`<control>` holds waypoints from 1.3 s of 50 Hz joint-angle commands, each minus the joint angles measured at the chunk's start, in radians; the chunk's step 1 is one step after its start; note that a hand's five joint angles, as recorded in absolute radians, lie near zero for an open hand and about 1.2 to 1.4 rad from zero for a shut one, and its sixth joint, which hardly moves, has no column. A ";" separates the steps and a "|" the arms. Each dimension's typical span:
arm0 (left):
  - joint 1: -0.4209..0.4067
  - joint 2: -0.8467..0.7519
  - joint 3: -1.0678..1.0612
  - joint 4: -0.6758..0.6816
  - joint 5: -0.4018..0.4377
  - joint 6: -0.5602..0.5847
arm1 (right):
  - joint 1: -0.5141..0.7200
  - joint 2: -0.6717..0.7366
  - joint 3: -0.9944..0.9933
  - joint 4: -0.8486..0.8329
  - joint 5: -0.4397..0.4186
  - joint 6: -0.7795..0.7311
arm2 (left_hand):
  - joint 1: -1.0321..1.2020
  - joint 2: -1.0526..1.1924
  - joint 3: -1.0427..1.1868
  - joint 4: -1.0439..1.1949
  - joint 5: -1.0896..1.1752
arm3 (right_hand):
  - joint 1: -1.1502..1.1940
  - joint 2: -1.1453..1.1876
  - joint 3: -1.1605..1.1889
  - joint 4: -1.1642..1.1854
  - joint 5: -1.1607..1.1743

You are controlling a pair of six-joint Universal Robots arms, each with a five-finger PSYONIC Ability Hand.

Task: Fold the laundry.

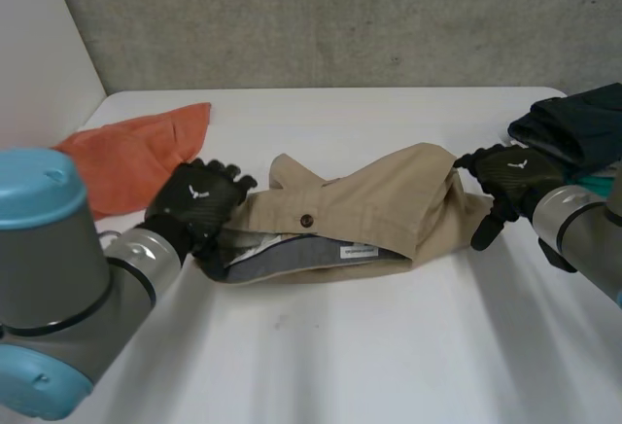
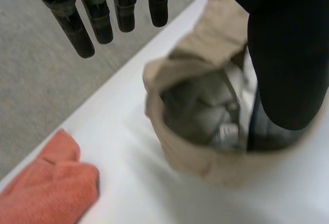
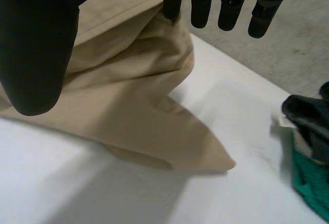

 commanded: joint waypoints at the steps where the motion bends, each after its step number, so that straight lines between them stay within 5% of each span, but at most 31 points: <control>1: 0.031 0.124 0.055 -0.069 0.096 -0.079 | -0.005 -0.068 0.032 -0.037 0.046 0.066 | -0.019 -0.028 -0.030 -0.026 -0.050 | -0.046 -0.028 -0.027 -0.025 -0.045; 7: 0.098 0.126 0.171 -0.137 0.233 -0.175 | 0.018 -0.106 0.081 -0.068 0.063 0.188 | -0.019 -0.028 -0.030 -0.026 -0.050 | -0.046 -0.028 -0.027 -0.025 -0.045; 12: 0.153 -0.019 0.341 -0.202 0.314 -0.205 | 0.069 -0.102 0.119 -0.098 0.068 0.328 | -0.019 -0.028 -0.030 -0.026 -0.050 | -0.046 -0.028 -0.027 -0.025 -0.045; 26: 0.173 -0.480 0.749 -0.422 0.489 0.018 | 0.205 0.045 0.081 -0.264 0.210 0.448 | -0.019 -0.028 -0.030 -0.026 -0.050 | -0.046 -0.028 -0.027 -0.025 -0.045; 35: 0.114 -0.609 0.803 -0.454 0.515 0.058 | 0.287 0.177 0.010 -0.279 0.315 0.399 | -0.019 -0.028 -0.030 -0.026 -0.050 | -0.046 -0.028 -0.027 -0.025 -0.045; 37: 0.106 -0.626 0.808 -0.445 0.512 0.059 | 0.294 0.187 0.006 -0.283 0.330 0.382 | 0.130 0.121 0.119 0.123 0.099 | 0.082 0.101 0.101 0.104 0.083; 39: 0.104 -0.641 0.816 -0.425 0.489 0.058 | 0.297 0.197 -0.005 -0.296 0.338 0.356 | 0.599 0.590 0.589 0.592 0.568 | 0.389 0.408 0.408 0.411 0.391; 42: 0.106 -0.625 0.823 -0.387 0.416 0.053 | 0.293 0.208 -0.023 -0.338 0.318 0.310 | 1.201 1.192 1.190 1.194 1.170 | 1.172 1.191 1.191 1.194 1.173; 49: 0.077 -0.447 0.768 -0.267 0.198 -0.019 | 0.268 0.207 -0.164 -0.399 0.221 0.210 | 1.202 1.194 1.192 1.196 1.171 | 1.175 1.194 1.194 1.197 1.177; 59: -0.017 -0.079 0.552 -0.189 0.076 -0.120 | 0.244 0.269 -0.485 -0.387 0.083 0.153 | 1.202 1.194 1.192 1.196 1.171 | 1.175 1.194 1.194 1.197 1.177; 65: -0.170 0.049 0.386 -0.164 -0.059 -0.123 | 0.224 0.345 -0.638 -0.391 -0.125 0.263 | 1.202 1.194 1.192 1.196 1.171 | 1.175 1.194 1.194 1.197 1.177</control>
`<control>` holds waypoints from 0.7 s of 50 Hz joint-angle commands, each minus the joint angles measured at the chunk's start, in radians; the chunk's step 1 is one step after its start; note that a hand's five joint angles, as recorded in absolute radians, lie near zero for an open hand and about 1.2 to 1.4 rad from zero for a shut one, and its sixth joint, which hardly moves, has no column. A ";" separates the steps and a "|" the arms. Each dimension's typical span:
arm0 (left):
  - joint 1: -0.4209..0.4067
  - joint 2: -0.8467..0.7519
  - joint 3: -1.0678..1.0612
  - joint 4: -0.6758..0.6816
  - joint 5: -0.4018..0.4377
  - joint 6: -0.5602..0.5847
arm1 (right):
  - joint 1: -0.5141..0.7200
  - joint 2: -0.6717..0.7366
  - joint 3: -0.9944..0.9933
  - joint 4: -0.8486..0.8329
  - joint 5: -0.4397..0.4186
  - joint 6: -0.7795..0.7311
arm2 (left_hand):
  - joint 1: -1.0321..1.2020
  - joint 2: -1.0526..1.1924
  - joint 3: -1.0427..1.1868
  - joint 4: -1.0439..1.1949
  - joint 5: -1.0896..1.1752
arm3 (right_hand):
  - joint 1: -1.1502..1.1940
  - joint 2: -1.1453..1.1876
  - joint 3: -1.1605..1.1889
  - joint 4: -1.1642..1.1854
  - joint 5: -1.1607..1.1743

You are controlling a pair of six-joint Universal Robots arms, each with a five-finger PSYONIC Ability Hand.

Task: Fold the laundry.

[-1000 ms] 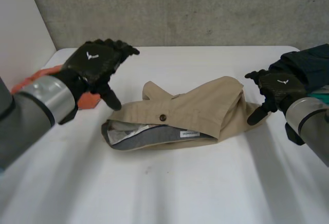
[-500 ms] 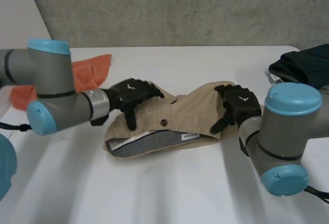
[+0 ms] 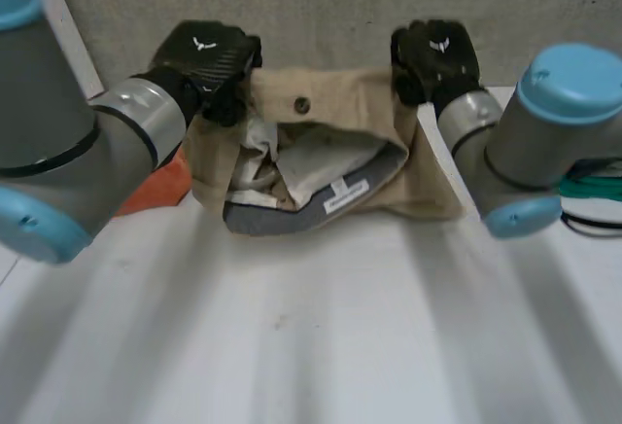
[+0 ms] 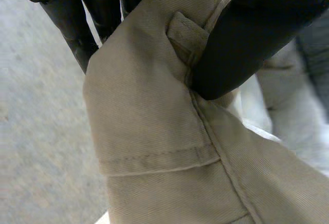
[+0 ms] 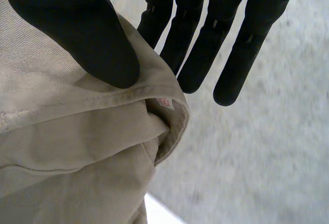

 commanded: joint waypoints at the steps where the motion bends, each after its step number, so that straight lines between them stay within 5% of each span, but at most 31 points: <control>1: -0.170 0.136 -0.179 0.031 -0.142 -0.007 | -0.024 0.084 -0.167 0.002 -0.213 0.120 | 0.304 0.206 0.213 0.196 0.234 | 0.290 0.222 0.211 0.203 0.222; 6: -0.342 0.064 -0.216 0.099 -0.296 -0.005 | -0.051 0.153 -0.204 0.000 -0.322 0.202 | 0.304 0.206 0.213 0.196 0.234 | 0.290 0.222 0.211 0.203 0.222; 12: -0.425 -0.116 -0.170 0.188 -0.398 -0.010 | -0.088 0.217 -0.178 0.016 -0.316 0.138 | 0.304 0.206 0.213 0.196 0.234 | 0.278 0.210 0.199 0.191 0.210; 14: -0.439 -0.177 -0.136 0.192 -0.406 -0.014 | -0.103 0.234 -0.150 0.033 -0.321 0.104 | 0.302 0.203 0.210 0.193 0.232 | -0.151 -0.219 -0.230 -0.238 -0.218; 17: -0.454 -0.216 -0.110 0.174 -0.398 -0.026 | -0.109 0.245 -0.124 0.045 -0.318 0.069 | 0.059 -0.040 -0.033 -0.049 -0.011 | -0.488 -0.556 -0.567 -0.575 -0.555; 21: -0.476 -0.211 -0.081 0.142 -0.328 -0.086 | -0.129 0.233 -0.092 0.065 -0.318 0.024 | -0.729 -0.828 -0.821 -0.837 -0.799 | -0.820 -0.888 -0.899 -0.907 -0.887; 23: -0.482 -0.196 -0.078 0.130 -0.291 -0.100 | -0.129 0.213 -0.084 0.071 -0.315 0.019 | -0.898 -0.997 -0.990 -1.007 -0.968 | -0.864 -0.932 -0.943 -0.951 -0.932; 35: -0.361 0.059 -0.139 0.038 -0.183 -0.119 | -0.155 -0.005 -0.084 0.289 -0.075 0.013 | -0.917 -1.016 -1.009 -1.026 -0.987 | -0.932 -1.000 -1.011 -1.019 -0.999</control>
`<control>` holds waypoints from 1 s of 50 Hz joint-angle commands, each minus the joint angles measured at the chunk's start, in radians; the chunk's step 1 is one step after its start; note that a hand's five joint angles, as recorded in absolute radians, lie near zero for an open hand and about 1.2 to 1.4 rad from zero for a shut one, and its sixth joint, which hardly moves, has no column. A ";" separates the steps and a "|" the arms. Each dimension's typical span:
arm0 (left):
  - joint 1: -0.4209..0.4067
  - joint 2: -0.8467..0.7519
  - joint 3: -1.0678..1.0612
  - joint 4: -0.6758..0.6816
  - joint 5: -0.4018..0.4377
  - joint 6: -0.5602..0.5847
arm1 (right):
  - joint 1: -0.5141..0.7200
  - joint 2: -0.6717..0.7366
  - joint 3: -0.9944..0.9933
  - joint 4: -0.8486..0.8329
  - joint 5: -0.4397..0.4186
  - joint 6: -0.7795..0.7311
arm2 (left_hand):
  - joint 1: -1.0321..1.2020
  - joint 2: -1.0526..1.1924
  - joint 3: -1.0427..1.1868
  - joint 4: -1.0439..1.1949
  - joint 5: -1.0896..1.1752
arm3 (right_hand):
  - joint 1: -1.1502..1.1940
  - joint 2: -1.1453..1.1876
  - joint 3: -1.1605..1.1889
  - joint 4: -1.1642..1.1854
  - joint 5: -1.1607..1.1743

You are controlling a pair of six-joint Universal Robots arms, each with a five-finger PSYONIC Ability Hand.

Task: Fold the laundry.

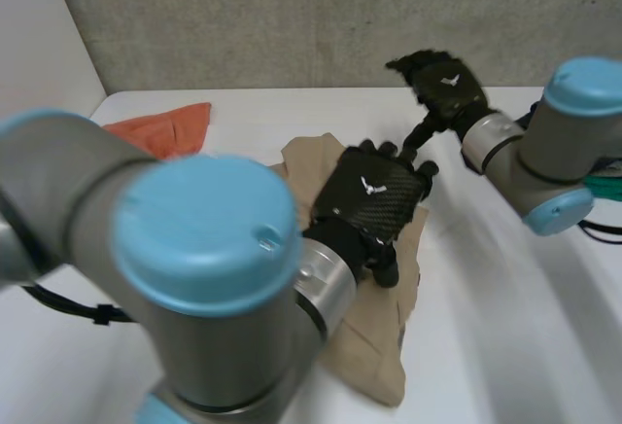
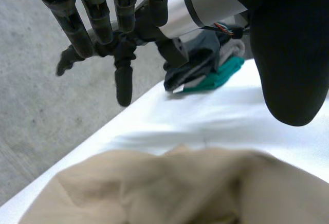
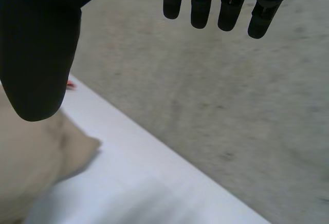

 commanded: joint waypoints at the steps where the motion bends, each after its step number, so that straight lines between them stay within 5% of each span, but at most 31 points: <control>1: 0.116 0.189 -0.043 -0.044 0.037 -0.007 | -0.016 -0.140 -0.006 0.188 0.152 -0.006 | -0.017 -0.029 -0.031 -0.025 -0.049 | -0.044 -0.032 -0.030 -0.029 -0.047; 11: 0.402 0.350 -0.122 -0.217 0.159 -0.074 | -0.010 -0.352 0.124 0.620 0.249 0.036 | -0.017 -0.029 -0.031 -0.025 -0.049 | -0.044 -0.032 -0.030 -0.029 -0.047; 21: 0.579 0.280 -0.338 -0.359 0.268 -0.076 | 0.068 -0.550 0.556 0.699 0.132 0.147 | -0.017 -0.029 -0.031 -0.025 -0.049 | -0.044 -0.032 -0.030 -0.029 -0.047; 26: 0.582 0.205 -0.411 -0.291 0.326 -0.079 | 0.151 -0.588 0.747 0.634 0.137 0.223 | -0.017 -0.029 -0.031 -0.025 -0.049 | -0.029 -0.018 -0.015 -0.014 -0.032; 31: 0.524 0.122 -0.436 -0.222 0.323 -0.097 | 0.271 -0.602 0.839 0.501 0.232 0.314 | -0.017 -0.029 -0.031 -0.025 -0.049 | -0.029 -0.018 -0.015 -0.014 -0.032; 39: 0.420 -0.003 -0.419 -0.053 0.137 -0.098 | 0.413 -0.553 0.868 0.369 0.431 0.415 | 0.045 0.033 0.031 0.037 0.013 | 0.029 0.041 0.044 0.045 0.027; 46: 0.380 -0.111 -0.369 0.065 -0.006 -0.029 | 0.470 -0.449 0.835 0.289 0.531 0.429 | 0.485 0.473 0.471 0.477 0.453 | 0.164 0.176 0.179 0.180 0.162; 50: 0.370 -0.119 -0.358 0.068 -0.023 0.004 | 0.464 -0.406 0.809 0.274 0.565 0.425 | 1.003 0.992 0.990 0.996 0.972 | 0.700 0.712 0.715 0.716 0.698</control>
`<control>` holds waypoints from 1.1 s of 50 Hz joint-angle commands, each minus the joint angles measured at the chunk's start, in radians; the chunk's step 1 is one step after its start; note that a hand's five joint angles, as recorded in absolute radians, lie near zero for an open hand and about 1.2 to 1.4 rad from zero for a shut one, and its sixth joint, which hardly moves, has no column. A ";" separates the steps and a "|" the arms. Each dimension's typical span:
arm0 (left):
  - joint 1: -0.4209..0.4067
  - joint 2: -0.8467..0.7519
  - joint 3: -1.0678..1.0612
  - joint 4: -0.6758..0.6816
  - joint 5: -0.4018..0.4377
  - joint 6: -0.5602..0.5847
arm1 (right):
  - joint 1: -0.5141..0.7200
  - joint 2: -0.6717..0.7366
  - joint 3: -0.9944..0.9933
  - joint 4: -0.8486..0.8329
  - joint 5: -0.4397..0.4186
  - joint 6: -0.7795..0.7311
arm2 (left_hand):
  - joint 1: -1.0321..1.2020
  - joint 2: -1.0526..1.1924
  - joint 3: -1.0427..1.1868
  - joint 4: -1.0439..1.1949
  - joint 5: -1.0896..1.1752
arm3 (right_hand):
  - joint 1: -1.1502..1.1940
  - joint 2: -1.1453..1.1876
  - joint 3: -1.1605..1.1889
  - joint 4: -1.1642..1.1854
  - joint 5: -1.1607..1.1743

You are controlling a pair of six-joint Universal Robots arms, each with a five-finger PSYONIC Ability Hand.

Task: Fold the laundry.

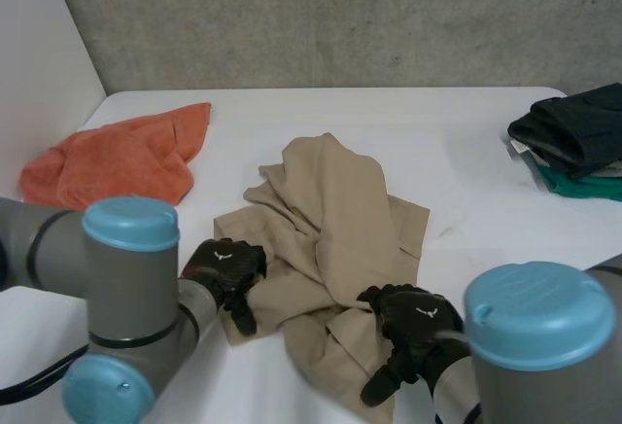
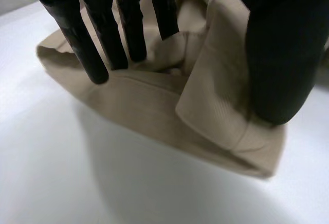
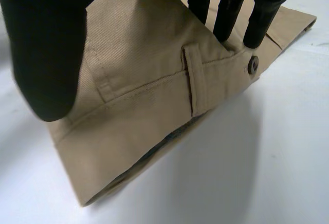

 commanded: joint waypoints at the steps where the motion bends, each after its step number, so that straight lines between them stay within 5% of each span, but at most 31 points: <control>1: -0.017 -0.028 0.024 0.030 -0.050 0.061 | -0.004 0.081 -0.047 -0.034 0.057 -0.010 | 0.745 0.766 0.779 0.777 0.780 | 0.698 0.692 0.689 0.698 0.704; 2: -0.015 0.001 0.022 0.037 -0.054 0.061 | -0.014 0.079 -0.061 -0.039 0.059 -0.022 | 0.784 0.805 0.818 0.816 0.819 | 1.025 1.020 1.017 1.025 1.031; 8: 0.011 0.190 -0.001 0.037 -0.050 0.059 | -0.125 0.000 -0.127 -0.064 0.011 -0.203 | 0.785 0.806 0.819 0.816 0.820 | 1.029 1.023 1.020 1.029 1.034; 17: 0.118 0.500 -0.028 -0.103 0.045 0.076 | -0.362 -0.088 -0.341 0.001 -0.219 -0.684 | 0.785 0.806 0.819 0.816 0.820 | 1.029 1.023 1.020 1.029 1.034; 25: 0.143 0.462 -0.027 -0.190 0.122 0.097 | -0.376 0.041 -0.457 0.159 -0.437 -0.886 | 0.785 0.806 0.819 0.816 0.820 | 1.029 1.023 1.020 1.029 1.034; 34: 0.132 0.195 0.186 0.078 0.098 0.148 | -0.353 0.303 -0.686 0.105 -0.370 -0.916 | 0.785 0.806 0.819 0.816 0.820 | 1.029 1.023 1.020 1.029 1.034; 42: 0.140 0.185 0.497 0.424 0.093 0.143 | -0.359 0.329 -0.986 -0.301 -0.247 -0.861 | 0.785 0.806 0.819 0.816 0.820 | 1.029 1.023 1.020 1.029 1.034; 48: 0.126 0.256 0.539 0.564 0.067 0.097 | -0.366 0.230 -0.986 -0.606 -0.317 -0.726 | 0.785 0.806 0.819 0.816 0.820 | 1.029 1.023 1.020 1.029 1.034; 55: 0.130 0.305 0.427 0.420 0.042 0.093 | -0.423 0.219 -0.966 -0.503 -0.515 -0.650 | 0.785 0.806 0.819 0.816 0.820 | 1.029 1.023 1.020 1.029 1.034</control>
